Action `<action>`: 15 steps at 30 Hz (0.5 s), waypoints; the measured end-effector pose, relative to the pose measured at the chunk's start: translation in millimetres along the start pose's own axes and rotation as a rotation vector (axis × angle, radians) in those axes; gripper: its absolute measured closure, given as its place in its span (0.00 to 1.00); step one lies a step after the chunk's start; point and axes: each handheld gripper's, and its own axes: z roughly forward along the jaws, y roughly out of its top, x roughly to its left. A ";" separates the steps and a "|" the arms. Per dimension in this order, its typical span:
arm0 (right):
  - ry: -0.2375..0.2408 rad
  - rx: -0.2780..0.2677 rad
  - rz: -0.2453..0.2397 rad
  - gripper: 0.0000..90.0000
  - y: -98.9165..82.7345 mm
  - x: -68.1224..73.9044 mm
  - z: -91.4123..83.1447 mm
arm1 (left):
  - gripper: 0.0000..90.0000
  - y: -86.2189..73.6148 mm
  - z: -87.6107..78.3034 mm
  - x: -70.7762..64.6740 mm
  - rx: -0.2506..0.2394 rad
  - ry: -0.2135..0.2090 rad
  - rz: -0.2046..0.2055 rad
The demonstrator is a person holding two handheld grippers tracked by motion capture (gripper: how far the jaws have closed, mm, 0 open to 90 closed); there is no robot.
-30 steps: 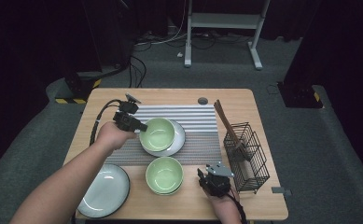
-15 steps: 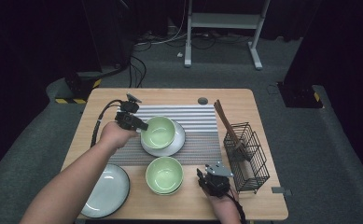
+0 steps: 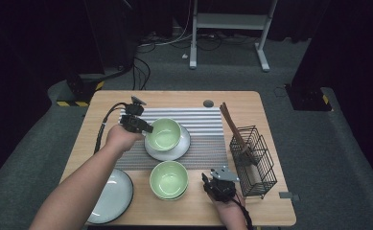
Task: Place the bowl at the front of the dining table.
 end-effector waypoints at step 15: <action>0.003 -0.002 0.000 0.66 0.1 0.7 -0.1 | 0.95 1.8 14.9 6.1 -0.011 0.014 -0.048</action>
